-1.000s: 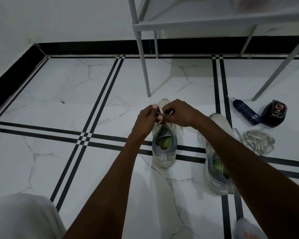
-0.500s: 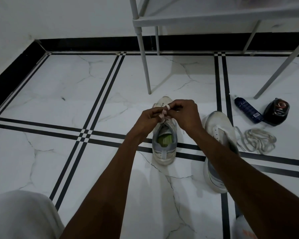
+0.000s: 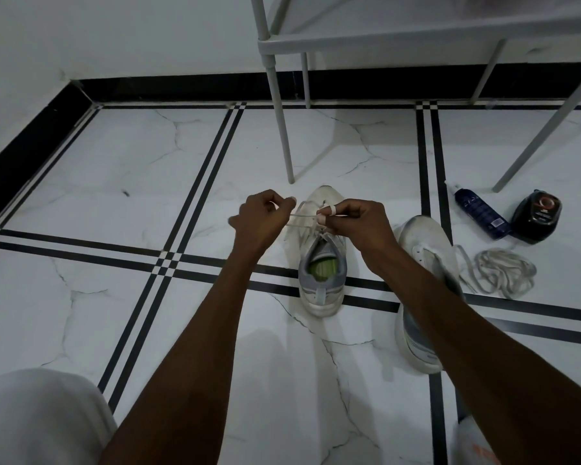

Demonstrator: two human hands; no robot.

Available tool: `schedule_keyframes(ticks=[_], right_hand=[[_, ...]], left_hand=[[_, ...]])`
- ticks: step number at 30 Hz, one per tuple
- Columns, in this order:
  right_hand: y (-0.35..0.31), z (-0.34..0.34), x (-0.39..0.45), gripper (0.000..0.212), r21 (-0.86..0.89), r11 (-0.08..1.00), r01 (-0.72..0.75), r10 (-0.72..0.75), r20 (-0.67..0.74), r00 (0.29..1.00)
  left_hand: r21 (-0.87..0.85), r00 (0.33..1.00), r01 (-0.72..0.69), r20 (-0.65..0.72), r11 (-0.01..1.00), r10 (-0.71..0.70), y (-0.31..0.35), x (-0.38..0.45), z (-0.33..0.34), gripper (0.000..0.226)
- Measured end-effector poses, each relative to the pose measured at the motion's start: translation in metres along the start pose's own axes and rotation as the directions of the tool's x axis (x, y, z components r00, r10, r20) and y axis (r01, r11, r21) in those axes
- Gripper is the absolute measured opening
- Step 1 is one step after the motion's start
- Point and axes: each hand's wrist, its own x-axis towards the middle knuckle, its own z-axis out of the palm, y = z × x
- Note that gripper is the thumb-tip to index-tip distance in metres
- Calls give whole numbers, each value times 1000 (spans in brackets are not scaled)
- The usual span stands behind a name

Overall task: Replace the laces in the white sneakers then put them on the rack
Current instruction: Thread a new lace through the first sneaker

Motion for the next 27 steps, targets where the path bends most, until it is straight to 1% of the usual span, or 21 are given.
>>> schedule_keyframes(ticks=[1,2,3,6,7,9,11,12,13,14,15,16,17,19,21,22,23,24,26,27], right_hand=[[0,-1,-1,18,-17,1000,0,0,7,1000],[0,-1,-1,17,-34,999,-1,2,13,1000],[0,0,0,16,-46,999,-4,5,16,1000],[0,3,1,15,-75,997,5,-4,12,1000],[0,4,2,15,-85,996,8,-7,9,1000],[-2,4,3,13,-93,996,6,-5,13,1000],[-3,6,4,13,-91,996,-4,5,10,1000],[-4,7,4,13,-90,996,-10,10,5,1000],[-4,8,3,14,-89,996,-13,13,1,1000],[-5,9,4,14,-88,996,-18,18,0,1000],[-4,10,3,15,-94,995,-24,24,-2,1000],[-4,11,3,15,-110,994,-26,26,-6,1000],[-4,11,3,15,-126,992,-25,24,-10,1000],[-3,8,4,16,-143,989,-24,23,-14,1000],[-2,6,3,17,-139,990,-21,20,-8,1000],[-2,6,2,18,-136,990,-25,24,-8,1000],[-4,5,0,17,-135,990,-29,28,-10,1000],[-4,3,-1,16,-141,989,-35,34,-14,999],[-6,-3,-5,15,-137,989,-51,43,-56,997],[-5,-9,-6,15,-97,992,-76,65,-108,992]], left_hand=[[127,998,-2,-55,992,10,-6,2,-6,48],[199,995,18,-97,980,1,-12,4,-13,56],[226,990,51,-139,973,-19,-20,7,-19,61],[320,946,142,-324,937,-33,-36,8,-32,54],[322,929,186,-364,928,-61,-38,7,-33,50],[263,912,244,-390,933,-129,-39,1,-31,39],[193,919,223,-369,955,-140,-35,-8,-20,36],[187,928,212,-345,959,-138,-31,-13,-12,36],[170,944,207,-292,963,-152,-26,-18,-1,37],[108,963,205,-200,973,-181,-19,-24,8,42],[-13,971,223,-80,975,-224,-12,-29,18,49],[-155,962,274,48,949,-270,-4,-34,26,55],[-249,942,333,140,909,-306,2,-36,32,59],[-345,895,442,231,828,-382,7,-35,40,60],[-431,829,559,329,709,-453,10,-33,40,55],[-461,804,594,358,659,-475,10,-32,39,53],[-470,792,610,370,638,-485,8,-29,40,52],[-489,801,599,351,634,-485,4,-26,42,48],[-531,858,504,219,682,-464,-5,-25,44,28],[-550,878,455,147,700,-456,-8,-25,44,24]])
